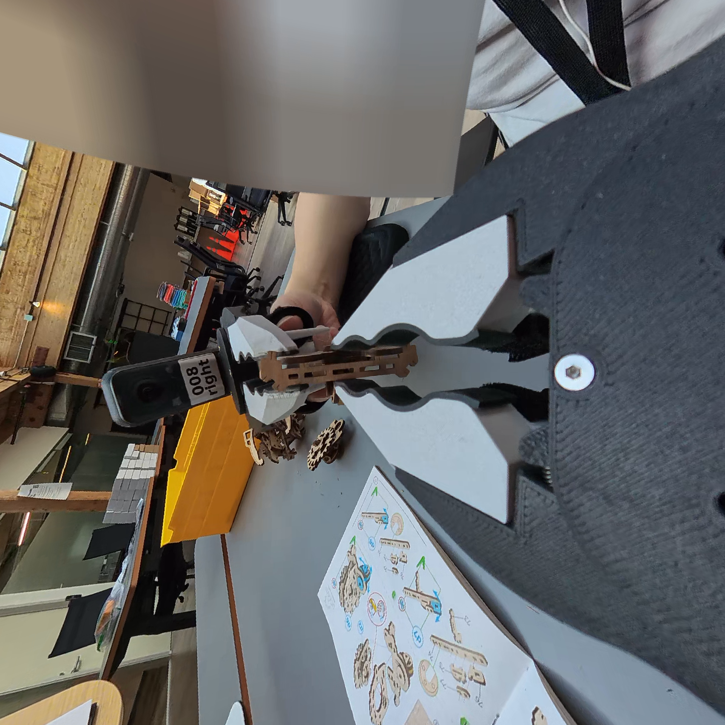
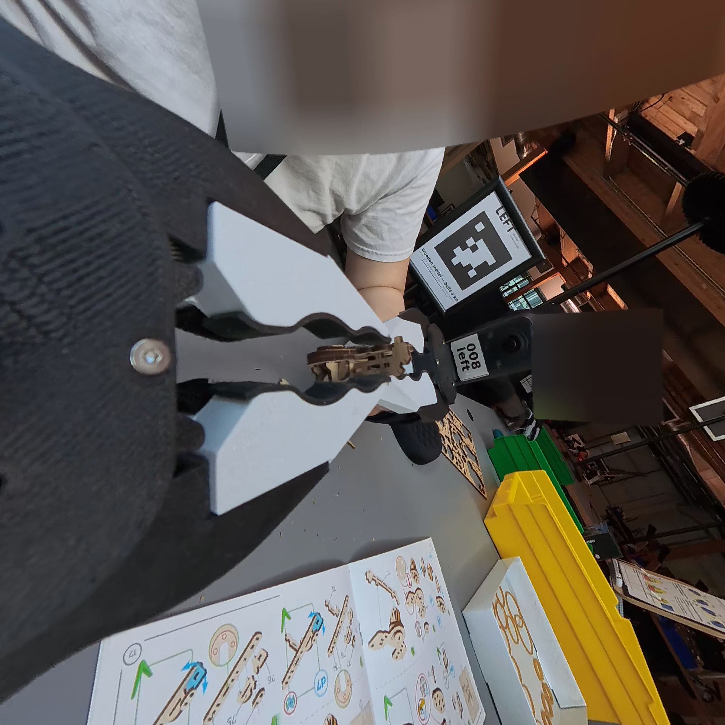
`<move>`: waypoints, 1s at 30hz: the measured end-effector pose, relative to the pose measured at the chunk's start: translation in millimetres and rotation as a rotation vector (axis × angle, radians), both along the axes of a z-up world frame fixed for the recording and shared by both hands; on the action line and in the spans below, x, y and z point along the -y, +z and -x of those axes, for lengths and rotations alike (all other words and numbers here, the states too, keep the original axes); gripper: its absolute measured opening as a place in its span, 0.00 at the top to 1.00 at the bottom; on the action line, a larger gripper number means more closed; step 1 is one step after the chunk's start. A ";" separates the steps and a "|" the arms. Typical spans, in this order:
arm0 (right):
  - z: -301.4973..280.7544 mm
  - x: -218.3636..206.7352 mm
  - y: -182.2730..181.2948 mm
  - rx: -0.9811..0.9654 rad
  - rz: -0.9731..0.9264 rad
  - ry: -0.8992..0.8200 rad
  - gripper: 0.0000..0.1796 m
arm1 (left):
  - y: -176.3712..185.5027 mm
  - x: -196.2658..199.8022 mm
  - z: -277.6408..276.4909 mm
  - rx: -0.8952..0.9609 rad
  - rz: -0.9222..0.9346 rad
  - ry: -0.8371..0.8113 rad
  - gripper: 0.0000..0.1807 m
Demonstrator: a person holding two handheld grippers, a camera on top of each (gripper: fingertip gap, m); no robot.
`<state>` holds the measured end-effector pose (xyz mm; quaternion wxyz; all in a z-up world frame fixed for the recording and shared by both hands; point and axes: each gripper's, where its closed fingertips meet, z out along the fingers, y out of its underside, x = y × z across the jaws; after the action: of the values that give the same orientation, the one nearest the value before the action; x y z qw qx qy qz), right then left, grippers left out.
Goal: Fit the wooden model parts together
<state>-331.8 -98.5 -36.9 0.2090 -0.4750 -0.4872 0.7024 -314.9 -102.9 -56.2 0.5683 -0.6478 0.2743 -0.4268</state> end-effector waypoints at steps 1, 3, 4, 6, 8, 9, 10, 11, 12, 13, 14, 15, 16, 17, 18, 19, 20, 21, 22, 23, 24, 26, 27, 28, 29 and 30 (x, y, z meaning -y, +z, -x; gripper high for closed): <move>-0.9 1.3 1.0 -0.010 -0.012 0.006 0.93 | 0.5 1.3 -0.8 0.007 0.003 -0.011 0.94; -2.0 4.4 1.3 -0.014 -0.034 0.019 0.93 | 0.5 3.8 -2.9 0.009 0.004 -0.030 0.94; -3.0 5.8 1.9 -0.018 -0.046 0.025 0.94 | 1.0 5.0 -3.8 0.003 -0.009 -0.034 0.94; -3.3 5.2 2.6 -0.028 -0.100 0.000 0.94 | 4.0 7.8 -6.1 -0.005 -0.047 -0.034 0.88; -4.9 8.2 5.7 -0.051 -0.122 0.003 0.93 | 7.7 10.1 -7.1 -0.014 -0.089 -0.030 0.85; -4.7 9.2 6.4 -0.055 -0.130 0.001 0.93 | 8.8 10.1 -6.8 -0.020 -0.105 -0.021 0.87; -3.9 9.8 5.8 -0.054 -0.146 -0.006 0.93 | 9.0 9.2 -6.1 -0.024 -0.115 -0.008 0.87; -4.2 13.7 3.8 -0.047 -0.160 0.013 0.93 | 9.2 9.1 -5.6 -0.025 -0.119 -0.006 0.90; -4.2 16.8 3.2 -0.048 -0.164 0.025 0.93 | 8.9 9.2 -5.2 -0.030 -0.121 -0.005 0.94; -3.3 16.3 3.4 -0.051 -0.163 0.017 0.93 | 9.0 9.0 -4.6 -0.033 -0.124 -0.003 0.94; -3.6 16.4 3.5 -0.050 -0.156 0.022 0.93 | 9.2 9.2 -4.4 -0.033 -0.125 -0.002 0.94; -4.1 16.9 3.2 -0.049 -0.150 0.029 0.93 | 8.8 9.3 -4.8 -0.039 -0.124 -0.005 0.94; -3.9 16.5 2.8 -0.049 -0.152 0.026 0.93 | 8.2 9.0 -4.9 -0.049 -0.127 -0.003 0.94; -4.2 17.6 2.7 -0.049 -0.160 0.029 0.93 | 8.0 9.4 -5.1 -0.056 -0.130 -0.005 0.94; -4.2 18.3 3.1 -0.052 -0.178 0.024 0.93 | 8.3 10.1 -5.3 -0.056 -0.131 -0.007 0.94; -3.7 18.5 3.8 -0.057 -0.199 0.011 0.93 | 9.0 10.0 -4.9 -0.054 -0.134 -0.005 0.94; -3.4 19.5 4.3 -0.062 -0.214 0.008 0.93 | 9.7 10.5 -4.8 -0.050 -0.137 -0.007 0.94; -3.4 20.0 5.1 -0.064 -0.213 0.008 0.93 | 10.6 11.2 -5.0 -0.045 -0.138 -0.010 0.94; -3.5 20.5 5.4 -0.065 -0.205 0.013 0.93 | 11.1 11.7 -5.2 -0.041 -0.138 -0.012 0.94; -3.4 20.5 5.1 -0.064 -0.196 0.018 0.93 | 11.0 12.1 -5.4 -0.041 -0.138 -0.014 0.94; -3.7 20.9 5.0 -0.064 -0.186 0.025 0.93 | 11.0 12.6 -5.6 -0.043 -0.138 -0.018 0.94; -3.7 21.6 5.6 -0.068 -0.178 0.032 0.93 | 11.6 13.6 -5.8 -0.045 -0.141 -0.022 0.94; -3.8 22.1 5.7 -0.069 -0.178 0.036 0.93 | 11.8 14.0 -5.8 -0.046 -0.141 -0.024 0.94; -3.9 22.3 6.0 -0.070 -0.175 0.039 0.93 | 12.0 14.4 -5.9 -0.048 -0.143 -0.026 0.94; -3.8 22.3 5.7 -0.069 -0.174 0.038 0.93 | 11.7 14.4 -5.9 -0.052 -0.145 -0.025 0.94; -4.0 22.5 5.2 -0.068 -0.178 0.040 0.93 | 11.4 14.5 -6.0 -0.056 -0.145 -0.026 0.94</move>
<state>-327.8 -121.0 -31.7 0.2526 -0.4205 -0.5499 0.6760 -308.9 -117.4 -44.8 0.6003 -0.6129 0.3286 -0.3950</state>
